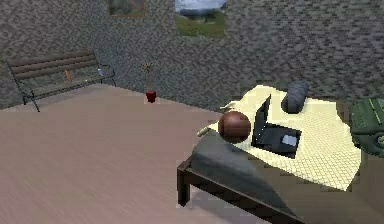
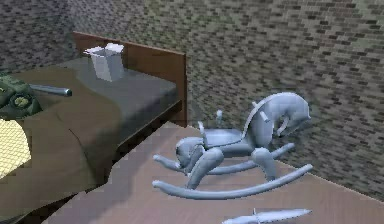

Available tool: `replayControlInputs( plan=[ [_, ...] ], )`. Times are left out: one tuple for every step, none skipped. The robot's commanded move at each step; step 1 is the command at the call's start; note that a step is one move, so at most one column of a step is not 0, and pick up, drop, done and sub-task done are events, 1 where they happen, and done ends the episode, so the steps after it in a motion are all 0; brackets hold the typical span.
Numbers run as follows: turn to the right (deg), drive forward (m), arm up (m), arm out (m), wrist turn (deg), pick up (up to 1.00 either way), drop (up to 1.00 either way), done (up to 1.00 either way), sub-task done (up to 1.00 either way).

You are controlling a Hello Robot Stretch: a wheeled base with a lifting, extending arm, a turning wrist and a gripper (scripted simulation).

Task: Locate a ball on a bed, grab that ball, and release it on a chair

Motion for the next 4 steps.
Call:
replayControlInputs(
  plan=[
    [0.0, 0.35, 0.00, 0.00, 0.0, 0.00, 0.00, 0.00, 0.00],
    [-45.0, 0.00, 0.00, 0.00, 0.0, 0.00, 0.00, 0.00, 0.00],
    [-24.0, 0.00, 0.00, 0.00, 0.0, 0.00, 0.00, 0.00, 0.00],
    [45.0, 0.00, 0.00, 0.00, 0.0, 0.00, 0.00, 0.00, 0.00]
  ],
)
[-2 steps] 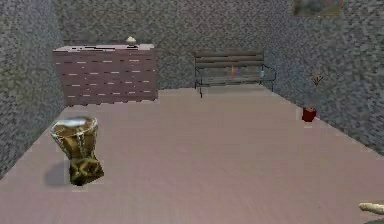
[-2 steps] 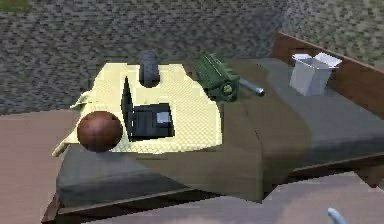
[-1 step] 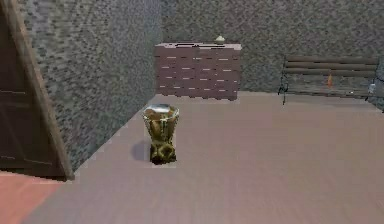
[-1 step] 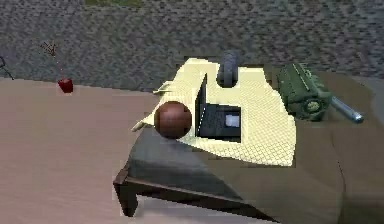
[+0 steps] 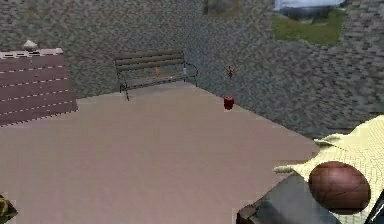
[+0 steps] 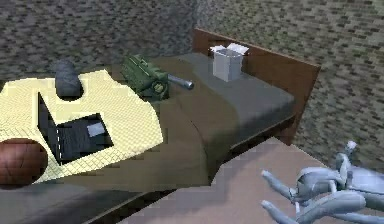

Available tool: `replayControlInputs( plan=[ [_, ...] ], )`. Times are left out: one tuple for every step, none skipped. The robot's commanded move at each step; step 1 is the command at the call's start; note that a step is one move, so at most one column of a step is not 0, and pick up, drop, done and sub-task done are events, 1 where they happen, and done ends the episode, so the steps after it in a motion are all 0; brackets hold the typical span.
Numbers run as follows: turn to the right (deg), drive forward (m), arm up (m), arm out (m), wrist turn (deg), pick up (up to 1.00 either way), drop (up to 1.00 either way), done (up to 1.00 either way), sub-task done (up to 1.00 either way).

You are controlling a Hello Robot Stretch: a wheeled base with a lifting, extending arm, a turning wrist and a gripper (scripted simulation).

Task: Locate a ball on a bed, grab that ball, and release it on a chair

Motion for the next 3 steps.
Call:
replayControlInputs(
  plan=[
    [42.0, 0.00, 0.00, 0.00, 0.0, 0.00, 0.00, 0.00, 0.00],
    [0.0, 0.40, 0.00, 0.00, 0.0, 0.00, 0.00, 0.00, 0.00],
    [-45.0, 0.00, 0.00, 0.00, 0.0, 0.00, 0.00, 0.00, 0.00]
  ],
)
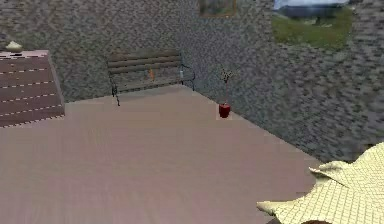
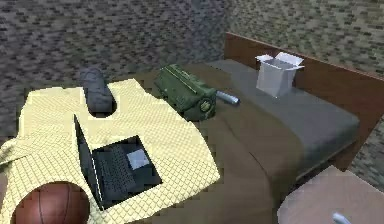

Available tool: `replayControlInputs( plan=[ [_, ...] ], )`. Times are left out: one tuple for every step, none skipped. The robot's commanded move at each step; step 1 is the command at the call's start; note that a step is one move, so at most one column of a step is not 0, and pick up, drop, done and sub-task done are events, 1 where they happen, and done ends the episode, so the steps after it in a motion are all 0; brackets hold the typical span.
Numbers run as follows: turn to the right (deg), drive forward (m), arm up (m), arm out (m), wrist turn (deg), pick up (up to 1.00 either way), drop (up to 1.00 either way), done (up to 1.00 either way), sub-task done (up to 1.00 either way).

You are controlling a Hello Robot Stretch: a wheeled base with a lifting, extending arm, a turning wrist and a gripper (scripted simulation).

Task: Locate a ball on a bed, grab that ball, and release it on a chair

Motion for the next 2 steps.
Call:
replayControlInputs(
  plan=[
    [-39.0, 0.00, 0.00, 0.00, 0.0, 0.00, 0.00, 0.00, 0.00],
    [0.0, 0.00, 0.50, 0.00, 0.0, 0.00, 0.00, 0.00, 0.00]
  ],
)
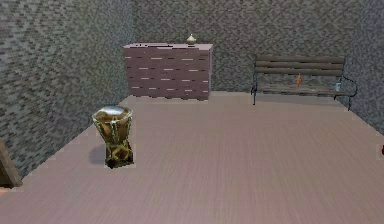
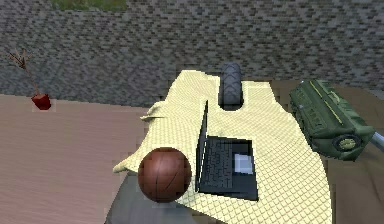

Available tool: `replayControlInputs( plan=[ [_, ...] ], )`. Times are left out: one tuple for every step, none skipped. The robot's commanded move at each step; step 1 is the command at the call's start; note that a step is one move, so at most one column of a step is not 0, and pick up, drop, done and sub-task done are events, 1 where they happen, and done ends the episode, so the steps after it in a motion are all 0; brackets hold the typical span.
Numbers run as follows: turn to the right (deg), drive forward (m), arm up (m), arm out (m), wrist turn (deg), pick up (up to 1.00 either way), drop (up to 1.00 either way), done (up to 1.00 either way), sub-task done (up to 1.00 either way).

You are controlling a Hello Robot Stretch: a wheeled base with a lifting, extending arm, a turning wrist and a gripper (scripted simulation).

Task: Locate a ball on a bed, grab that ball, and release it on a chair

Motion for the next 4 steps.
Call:
replayControlInputs(
  plan=[
    [0.0, 0.00, 0.32, 0.00, 0.0, 0.00, 0.00, 0.00, 0.00],
    [0.0, 0.00, 0.00, 0.18, 0.0, 0.00, 0.00, 0.00, 0.00],
    [0.0, 0.00, 0.00, 0.00, 45.0, 0.00, 0.00, 0.00, 0.00],
    [0.0, 0.00, 0.00, 0.00, 45.0, 0.00, 0.00, 0.00, 0.00]
  ],
)
